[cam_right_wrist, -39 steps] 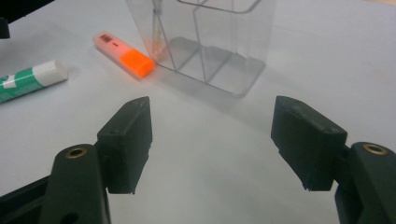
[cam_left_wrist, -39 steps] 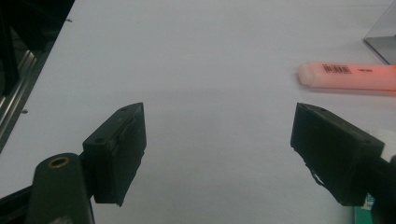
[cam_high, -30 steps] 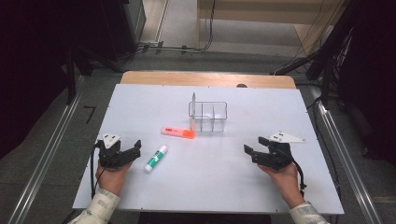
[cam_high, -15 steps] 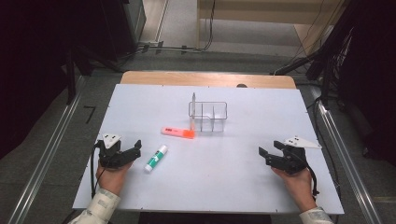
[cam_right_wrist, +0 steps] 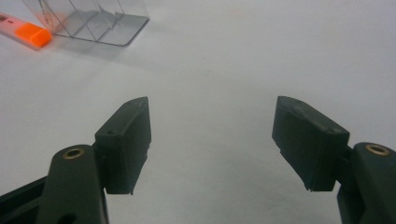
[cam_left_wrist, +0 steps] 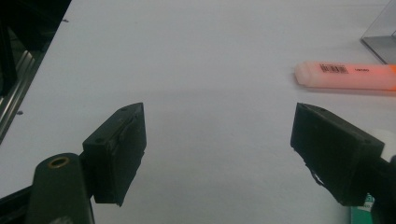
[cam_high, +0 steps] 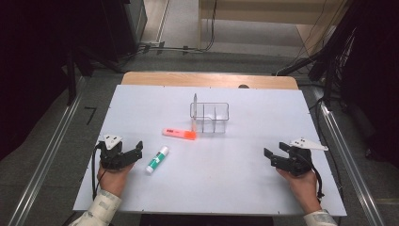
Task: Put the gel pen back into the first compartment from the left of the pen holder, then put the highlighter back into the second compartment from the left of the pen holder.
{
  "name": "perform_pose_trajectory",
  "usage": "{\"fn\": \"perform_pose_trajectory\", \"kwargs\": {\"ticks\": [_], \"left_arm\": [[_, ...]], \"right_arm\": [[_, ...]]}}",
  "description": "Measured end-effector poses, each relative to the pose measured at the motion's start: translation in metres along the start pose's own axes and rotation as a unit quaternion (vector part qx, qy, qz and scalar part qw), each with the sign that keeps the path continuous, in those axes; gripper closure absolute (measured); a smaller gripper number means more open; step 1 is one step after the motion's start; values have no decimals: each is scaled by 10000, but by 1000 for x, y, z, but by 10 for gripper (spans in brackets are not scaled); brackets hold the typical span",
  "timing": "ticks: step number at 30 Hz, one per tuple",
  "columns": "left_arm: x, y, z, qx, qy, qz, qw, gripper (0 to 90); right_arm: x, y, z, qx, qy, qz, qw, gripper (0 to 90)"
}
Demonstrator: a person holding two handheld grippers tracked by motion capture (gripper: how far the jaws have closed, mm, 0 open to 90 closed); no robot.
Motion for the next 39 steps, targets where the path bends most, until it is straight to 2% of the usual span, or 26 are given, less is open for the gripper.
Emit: {"fn": "perform_pose_trajectory", "kwargs": {"ticks": [28, 35, 39], "left_arm": [[-2, -3, -2, -69, 80, -61, 9999, 183], [-3, -10, -6, -95, 153, -110, 9998, 183], [-4, -12, -12, -52, 126, -169, 9998, 183]], "right_arm": [[-2, 1, 3, -38, -27, -85, 10000, 268], [-1, 1, 2, -33, -34, -69, 10000, 268], [-1, 0, 1, -31, -45, -87, 9999, 268]]}}
Point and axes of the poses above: each handheld gripper's, and its own axes: z roughly backward along the jaws, y roughly out of its underside, x roughly to its left, the point moved 2 cm from there along -z, roughly forward along the jaws, and after that the axes turned 9 degrees about x, right-handed, at the moved point
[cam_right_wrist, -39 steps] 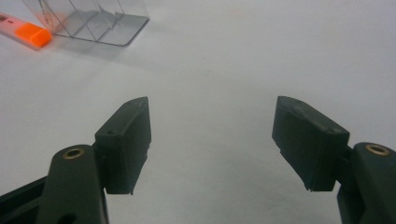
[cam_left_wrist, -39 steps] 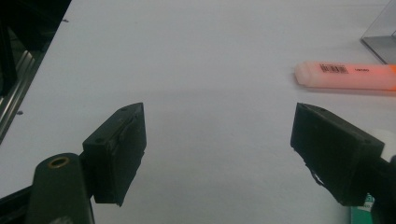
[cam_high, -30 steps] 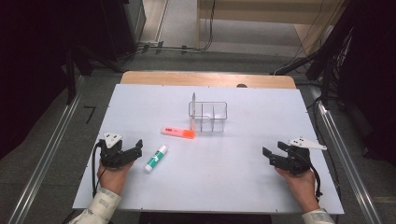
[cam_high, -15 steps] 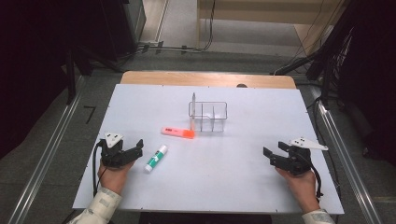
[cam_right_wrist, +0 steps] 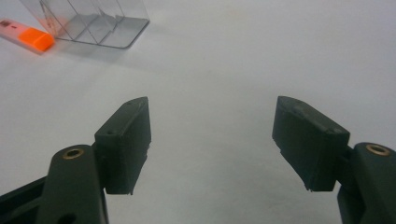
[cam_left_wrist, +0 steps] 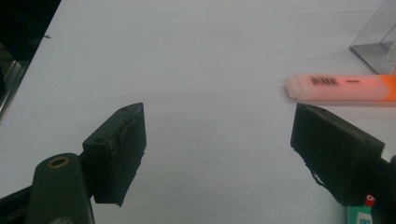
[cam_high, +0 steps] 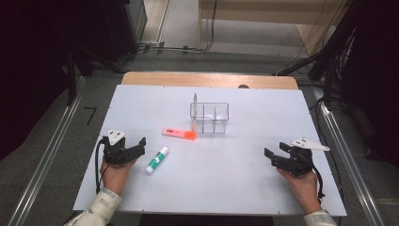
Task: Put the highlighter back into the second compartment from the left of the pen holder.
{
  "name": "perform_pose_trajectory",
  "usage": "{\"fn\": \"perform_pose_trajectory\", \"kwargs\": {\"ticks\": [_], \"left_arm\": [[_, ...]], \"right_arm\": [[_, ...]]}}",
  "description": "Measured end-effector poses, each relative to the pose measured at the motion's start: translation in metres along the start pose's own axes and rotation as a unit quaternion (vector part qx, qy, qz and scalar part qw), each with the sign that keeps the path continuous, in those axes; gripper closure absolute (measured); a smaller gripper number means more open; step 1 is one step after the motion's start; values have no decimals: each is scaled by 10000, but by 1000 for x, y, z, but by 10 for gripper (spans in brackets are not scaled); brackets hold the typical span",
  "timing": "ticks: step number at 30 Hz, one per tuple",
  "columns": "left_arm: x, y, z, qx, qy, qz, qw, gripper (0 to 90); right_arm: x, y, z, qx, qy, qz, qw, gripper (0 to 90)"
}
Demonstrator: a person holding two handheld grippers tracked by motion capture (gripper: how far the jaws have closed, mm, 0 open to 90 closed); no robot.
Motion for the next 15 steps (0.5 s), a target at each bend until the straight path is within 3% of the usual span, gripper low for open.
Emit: {"fn": "perform_pose_trajectory", "kwargs": {"ticks": [6, 15], "left_arm": [[-2, -3, -5, 48, 112, -64, 9999, 183], [-13, -15, -14, 111, 448, -386, 9982, 184]], "right_arm": [[1, -1, -2, 26, -31, 14, 10000, 268], [1, -1, -2, 34, -52, -20, 10000, 268]]}}
Point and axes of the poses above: each handheld gripper's, and its own axes: z roughly backward along the jaws, y roughly out of its underside, x roughly to its left, the point moved 2 cm from there along -z, roughly forward along the jaws, and after that the axes turned 9 degrees about x, right-handed, at the moved point
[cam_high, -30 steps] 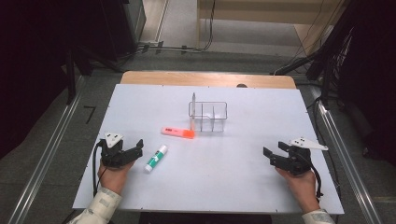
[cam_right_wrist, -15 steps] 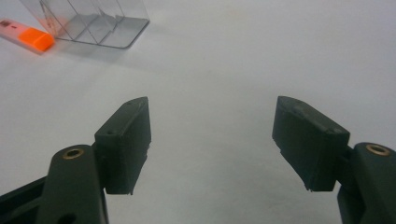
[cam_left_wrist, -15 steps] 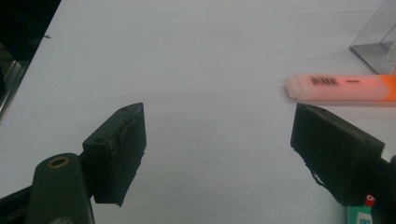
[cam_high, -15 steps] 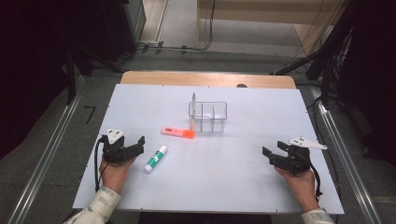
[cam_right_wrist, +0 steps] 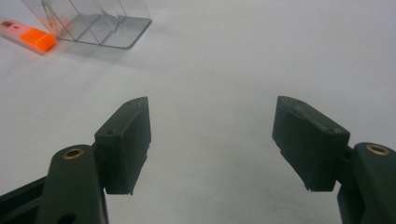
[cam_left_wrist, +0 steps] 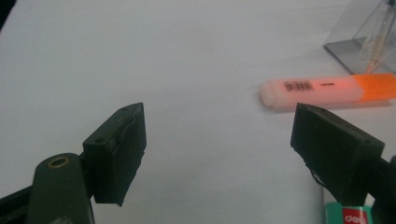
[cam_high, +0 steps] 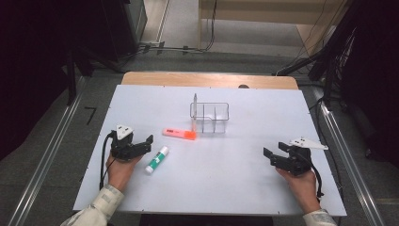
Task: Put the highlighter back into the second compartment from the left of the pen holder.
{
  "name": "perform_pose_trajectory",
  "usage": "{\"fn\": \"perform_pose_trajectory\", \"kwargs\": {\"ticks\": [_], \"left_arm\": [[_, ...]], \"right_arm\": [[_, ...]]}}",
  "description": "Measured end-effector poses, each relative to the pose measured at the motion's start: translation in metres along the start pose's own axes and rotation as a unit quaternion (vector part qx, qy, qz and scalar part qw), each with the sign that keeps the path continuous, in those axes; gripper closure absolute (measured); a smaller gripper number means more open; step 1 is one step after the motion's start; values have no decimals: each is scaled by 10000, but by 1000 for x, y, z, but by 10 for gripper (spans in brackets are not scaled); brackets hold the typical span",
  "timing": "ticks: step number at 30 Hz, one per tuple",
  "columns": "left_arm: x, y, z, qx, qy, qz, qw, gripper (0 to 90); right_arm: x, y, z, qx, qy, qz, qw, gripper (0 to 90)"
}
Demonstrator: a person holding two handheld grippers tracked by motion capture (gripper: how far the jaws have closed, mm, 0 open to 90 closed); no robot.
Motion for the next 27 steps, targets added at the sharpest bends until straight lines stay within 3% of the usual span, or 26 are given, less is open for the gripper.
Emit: {"fn": "perform_pose_trajectory", "kwargs": {"ticks": [6, 13, 17, 27], "left_arm": [[-1, -5, -8, -47, 202, -55, 9998, 200], [-5, -10, -8, 1, 200, -92, 9998, 200], [-12, -19, -2, -179, 253, -113, 9995, 200], [-23, -26, -18, 70, 353, -213, 9991, 200]], "right_arm": [[0, 0, 0, 4, -12, -9, 10000, 267], [0, 0, -1, 4, -16, 8, 10000, 267], [0, -1, -1, 7, -20, -6, 10000, 268], [0, 0, -1, 14, -35, -27, 10000, 268]]}}
Point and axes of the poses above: each handheld gripper's, and its own axes: z roughly backward along the jaws, y roughly out of its underside, x roughly to its left, the point moved 2 cm from there along -z, roughly forward along the jaws, and after that the axes turned 9 degrees about x, right-handed, at the moved point
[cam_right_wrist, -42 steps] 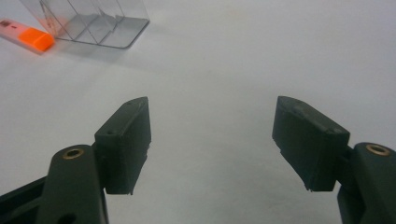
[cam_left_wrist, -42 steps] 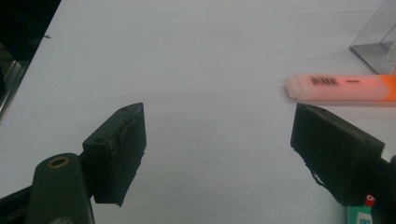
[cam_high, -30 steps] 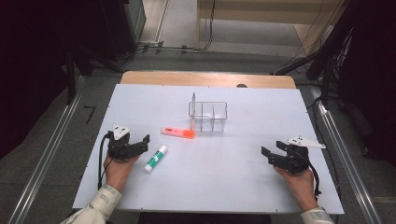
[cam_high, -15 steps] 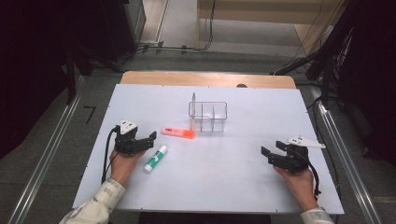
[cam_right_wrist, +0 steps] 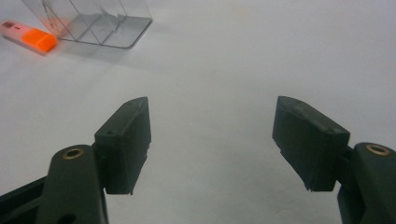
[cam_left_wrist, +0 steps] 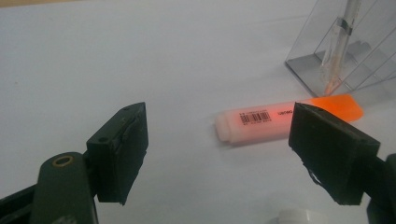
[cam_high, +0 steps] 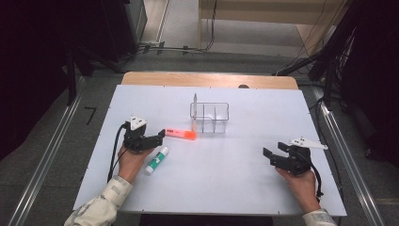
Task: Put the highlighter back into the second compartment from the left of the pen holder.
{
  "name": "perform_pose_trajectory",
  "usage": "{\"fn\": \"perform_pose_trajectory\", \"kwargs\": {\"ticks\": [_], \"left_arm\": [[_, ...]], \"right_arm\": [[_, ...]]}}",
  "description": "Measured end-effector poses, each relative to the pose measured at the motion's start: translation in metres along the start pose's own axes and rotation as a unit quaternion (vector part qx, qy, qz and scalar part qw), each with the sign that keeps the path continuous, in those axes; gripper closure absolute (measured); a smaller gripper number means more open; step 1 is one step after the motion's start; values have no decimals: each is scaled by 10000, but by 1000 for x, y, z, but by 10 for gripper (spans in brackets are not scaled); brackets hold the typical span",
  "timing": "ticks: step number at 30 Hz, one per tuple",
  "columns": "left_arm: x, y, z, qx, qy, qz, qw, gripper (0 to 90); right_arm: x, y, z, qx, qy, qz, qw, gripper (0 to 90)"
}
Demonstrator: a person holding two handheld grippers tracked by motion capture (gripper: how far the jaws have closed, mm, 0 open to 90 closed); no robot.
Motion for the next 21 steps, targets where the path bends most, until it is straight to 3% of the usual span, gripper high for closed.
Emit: {"fn": "perform_pose_trajectory", "kwargs": {"ticks": [5, 13, 21], "left_arm": [[-3, -4, -10, 244, 91, -98, 9996, 200], [-7, -17, -19, 297, 256, -219, 9990, 212], [-15, -25, -28, 358, 369, -530, 9973, 213]], "right_arm": [[1, 0, 0, 8, -12, 13, 10000, 267], [1, 0, 0, 8, -18, -7, 10000, 267], [0, 0, 0, 2, -13, -5, 10000, 267]]}}
Point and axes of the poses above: each handheld gripper's, and its own axes: z roughly backward along the jaws, y roughly out of its underside, x roughly to its left, the point moved 2 cm from there along -z, roughly forward along the jaws, and after that the axes turned 9 degrees about x, right-handed, at the moved point
